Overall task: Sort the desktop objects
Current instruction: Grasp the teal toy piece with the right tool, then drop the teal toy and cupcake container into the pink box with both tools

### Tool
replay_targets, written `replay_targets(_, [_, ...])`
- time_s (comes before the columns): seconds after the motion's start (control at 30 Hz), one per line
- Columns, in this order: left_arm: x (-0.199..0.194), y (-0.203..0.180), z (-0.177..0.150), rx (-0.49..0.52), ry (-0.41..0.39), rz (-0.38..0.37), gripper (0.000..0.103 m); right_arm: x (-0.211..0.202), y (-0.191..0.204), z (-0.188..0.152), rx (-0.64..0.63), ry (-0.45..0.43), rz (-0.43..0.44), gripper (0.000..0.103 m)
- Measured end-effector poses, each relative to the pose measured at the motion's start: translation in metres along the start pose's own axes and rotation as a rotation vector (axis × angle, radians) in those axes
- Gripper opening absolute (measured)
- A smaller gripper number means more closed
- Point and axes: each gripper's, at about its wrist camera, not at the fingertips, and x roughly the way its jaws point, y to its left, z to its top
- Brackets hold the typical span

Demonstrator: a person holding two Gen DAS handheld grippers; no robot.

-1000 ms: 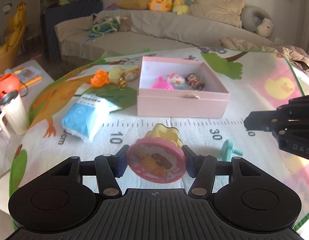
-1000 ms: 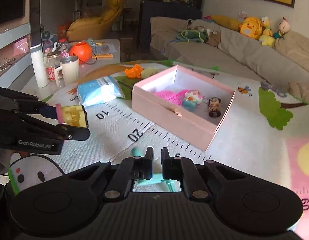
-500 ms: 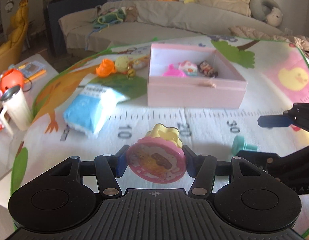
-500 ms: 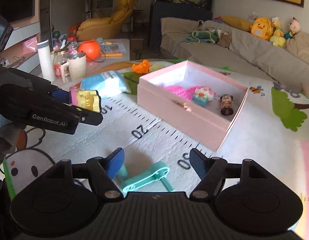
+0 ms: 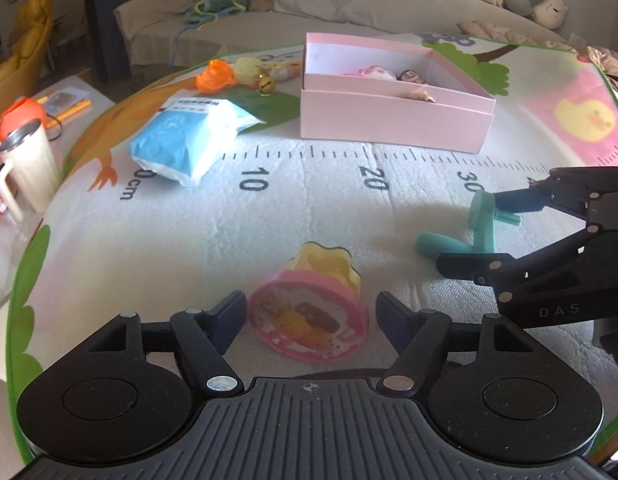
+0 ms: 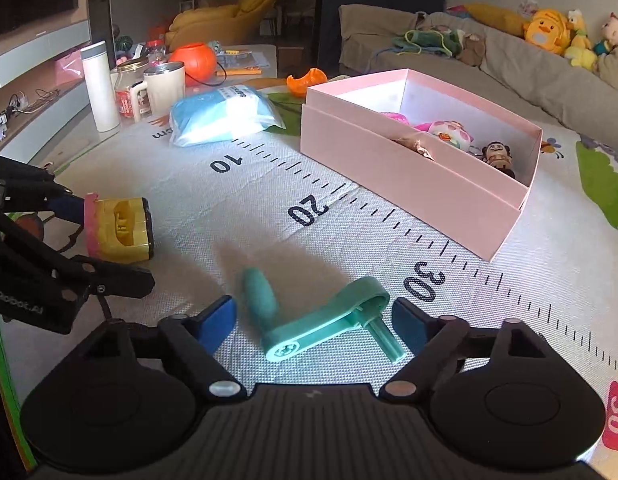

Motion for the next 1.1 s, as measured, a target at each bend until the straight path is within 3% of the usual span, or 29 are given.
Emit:
replay_targets(0.07, [-0.001,-0.001,0.001,0.006,-0.003,0.009,0.061,-0.002,0.002,0.001,-0.013,0.008,-0.01,0.074])
replay_targets(0.4, [-0.018,-0.008,0.011,0.023,-0.043,0.007,0.061,-0.04,-0.012,0.007,0.004,-0.016,-0.026,0.069])
replay_targets(0.57, [-0.024,-0.021,0.053,0.074,-0.138,-0.015,0.061,-0.072,-0.035,0.034,0.047,-0.106,-0.03,0.069])
replay_targets(0.73, [-0.013,-0.042,0.127,0.161,-0.28,-0.012,0.061,-0.088,-0.083,0.094,0.111,-0.206,-0.079,0.069])
replay_targets(0.83, [0.012,-0.046,0.169,0.123,-0.312,-0.021,0.069,-0.074,-0.11,0.131,0.155,-0.217,-0.121,0.07])
replay_targets(0.9, [0.023,-0.04,0.18,0.077,-0.298,-0.017,0.07,-0.057,-0.126,0.146,0.191,-0.183,-0.111,0.078])
replay_targets(1.0, [0.024,-0.017,0.162,0.005,-0.276,-0.018,0.086,-0.035,-0.142,0.149,0.269,-0.135,-0.113,0.079])
replay_targets(1.1, [0.021,0.01,0.121,-0.007,-0.27,0.084,0.094,-0.02,-0.142,0.142,0.274,-0.102,-0.108,0.079])
